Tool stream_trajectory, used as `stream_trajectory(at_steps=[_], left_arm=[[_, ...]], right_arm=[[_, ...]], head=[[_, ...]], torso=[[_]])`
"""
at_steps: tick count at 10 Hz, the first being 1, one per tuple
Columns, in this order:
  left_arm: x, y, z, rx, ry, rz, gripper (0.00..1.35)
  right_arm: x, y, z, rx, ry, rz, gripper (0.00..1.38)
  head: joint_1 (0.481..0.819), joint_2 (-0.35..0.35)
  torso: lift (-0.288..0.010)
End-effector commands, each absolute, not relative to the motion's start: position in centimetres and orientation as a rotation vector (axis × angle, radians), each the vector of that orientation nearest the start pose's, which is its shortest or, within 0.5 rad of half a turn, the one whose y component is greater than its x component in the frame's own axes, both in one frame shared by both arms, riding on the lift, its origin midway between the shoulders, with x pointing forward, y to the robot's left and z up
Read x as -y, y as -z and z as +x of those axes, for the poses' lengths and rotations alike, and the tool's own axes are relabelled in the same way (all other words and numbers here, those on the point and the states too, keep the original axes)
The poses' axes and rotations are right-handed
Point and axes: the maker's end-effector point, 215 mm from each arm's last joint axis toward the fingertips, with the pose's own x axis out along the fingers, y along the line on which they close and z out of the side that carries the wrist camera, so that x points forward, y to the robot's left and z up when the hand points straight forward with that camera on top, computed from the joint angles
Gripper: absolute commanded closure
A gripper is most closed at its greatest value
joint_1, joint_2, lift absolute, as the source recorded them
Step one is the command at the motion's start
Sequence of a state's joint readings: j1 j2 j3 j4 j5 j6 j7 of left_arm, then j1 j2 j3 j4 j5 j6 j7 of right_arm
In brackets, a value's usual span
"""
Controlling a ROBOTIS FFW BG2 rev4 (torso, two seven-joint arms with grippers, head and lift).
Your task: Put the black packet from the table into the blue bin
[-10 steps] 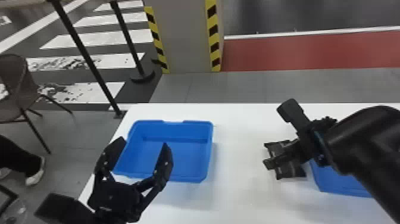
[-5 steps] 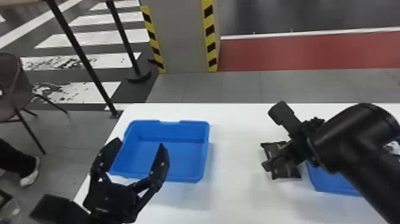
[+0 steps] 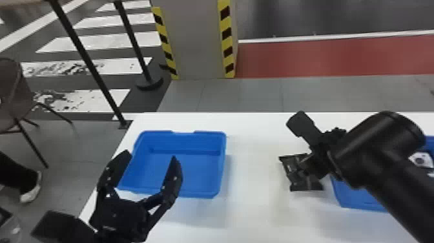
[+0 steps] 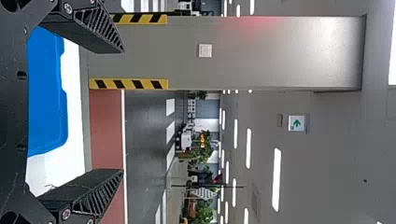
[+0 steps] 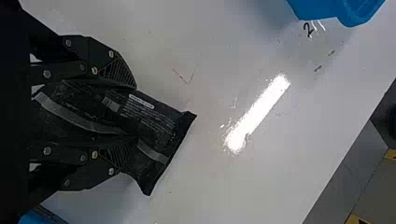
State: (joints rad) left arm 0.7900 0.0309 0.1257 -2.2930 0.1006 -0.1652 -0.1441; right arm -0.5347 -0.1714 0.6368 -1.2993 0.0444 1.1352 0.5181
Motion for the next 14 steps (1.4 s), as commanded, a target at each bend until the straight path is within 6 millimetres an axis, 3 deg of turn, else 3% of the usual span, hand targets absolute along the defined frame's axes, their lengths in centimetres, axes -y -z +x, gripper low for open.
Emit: stream_trajectory(at_steps=[1, 3, 4, 6, 7, 8, 9, 11, 12, 14], left_arm=[[-25.7, 26.6, 36.5, 0.101, 0.070, 0.022, 0.11], [-25.8, 26.5, 36.5, 0.104, 0.068, 0.022, 0.11], [-25.9, 26.4, 36.3, 0.109, 0.068, 0.021, 0.11], [-26.1, 26.3, 35.9, 0.112, 0.063, 0.021, 0.11], [-26.2, 26.3, 35.9, 0.113, 0.063, 0.019, 0.11], [-26.2, 26.4, 35.8, 0.113, 0.062, 0.021, 0.11], [-26.2, 26.3, 35.7, 0.113, 0.062, 0.021, 0.11], [-26.2, 26.5, 35.7, 0.108, 0.061, 0.022, 0.11], [-26.2, 26.5, 35.8, 0.108, 0.061, 0.022, 0.11], [-26.1, 26.5, 35.8, 0.108, 0.064, 0.018, 0.11]], right_arm=[[7.6, 51.7, 53.7, -1.027, -0.679, -0.427, 1.13], [6.6, 51.1, 54.0, -0.985, -0.699, -0.419, 1.13], [5.2, 49.8, 54.5, -0.931, -0.726, -0.403, 1.13], [4.8, 44.2, 57.0, -0.782, -0.713, -0.346, 1.13], [6.5, 40.6, 58.0, -0.694, -0.658, -0.312, 1.13], [9.7, 38.5, 58.4, -0.667, -0.575, -0.301, 1.13], [14.0, 38.3, 58.0, -0.679, -0.483, -0.274, 1.13], [21.4, 40.4, 54.9, -0.782, -0.343, -0.195, 1.13], [23.1, 41.3, 54.0, -0.811, -0.309, -0.178, 1.13], [24.5, 42.1, 53.4, -0.839, -0.280, -0.169, 1.10]], head=[[0.695, 0.212], [0.695, 0.222], [0.695, 0.228], [0.695, 0.249], [0.695, 0.254], [0.695, 0.251], [0.695, 0.229], [0.695, 0.136], [0.695, 0.089], [0.695, 0.043]], torso=[[-0.110], [-0.110], [-0.110], [-0.110], [-0.110], [-0.110], [-0.110], [-0.110], [-0.110], [-0.110]])
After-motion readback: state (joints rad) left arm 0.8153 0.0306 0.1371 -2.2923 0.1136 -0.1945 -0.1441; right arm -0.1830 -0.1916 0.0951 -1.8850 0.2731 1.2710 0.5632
